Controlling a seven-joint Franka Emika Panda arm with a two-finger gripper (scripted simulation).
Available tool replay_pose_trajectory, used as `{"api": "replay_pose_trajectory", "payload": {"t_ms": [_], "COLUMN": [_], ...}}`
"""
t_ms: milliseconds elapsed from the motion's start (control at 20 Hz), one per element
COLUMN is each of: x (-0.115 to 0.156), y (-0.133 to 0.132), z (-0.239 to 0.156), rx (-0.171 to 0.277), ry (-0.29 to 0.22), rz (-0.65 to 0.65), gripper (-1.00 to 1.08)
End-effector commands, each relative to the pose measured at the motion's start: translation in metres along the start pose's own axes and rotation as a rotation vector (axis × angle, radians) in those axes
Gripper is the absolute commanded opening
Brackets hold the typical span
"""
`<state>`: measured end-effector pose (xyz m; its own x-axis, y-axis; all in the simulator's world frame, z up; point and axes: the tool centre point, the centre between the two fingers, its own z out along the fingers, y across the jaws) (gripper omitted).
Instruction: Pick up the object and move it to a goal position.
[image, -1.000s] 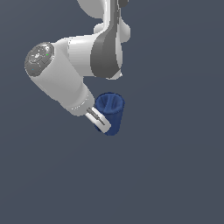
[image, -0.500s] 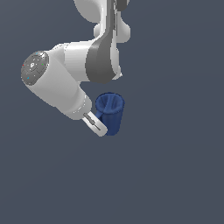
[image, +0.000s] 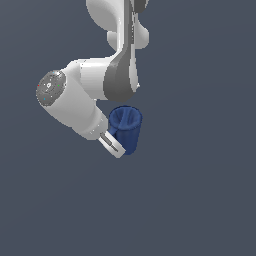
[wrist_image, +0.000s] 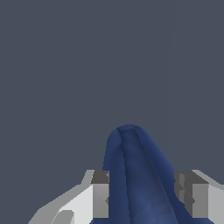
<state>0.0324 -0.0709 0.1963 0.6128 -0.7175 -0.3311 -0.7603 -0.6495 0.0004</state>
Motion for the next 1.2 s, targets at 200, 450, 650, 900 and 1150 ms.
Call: {"api": "replay_pose_trajectory", "payload": {"t_ms": [200, 450, 650, 900, 1150], "x": [0.0, 0.0, 0.0, -0.011, -0.04], "y": [0.0, 0.0, 0.0, -0.004, -0.014], "z": [0.004, 0.004, 0.004, 0.002, -0.004], "rx": [0.0, 0.0, 0.0, 0.0, 0.0], "ry": [0.001, 0.001, 0.001, 0.001, 0.001], "rz": [0.001, 0.001, 0.001, 0.001, 0.001], "gripper": [-1.0, -1.0, -1.0, -1.0, -1.0]}}
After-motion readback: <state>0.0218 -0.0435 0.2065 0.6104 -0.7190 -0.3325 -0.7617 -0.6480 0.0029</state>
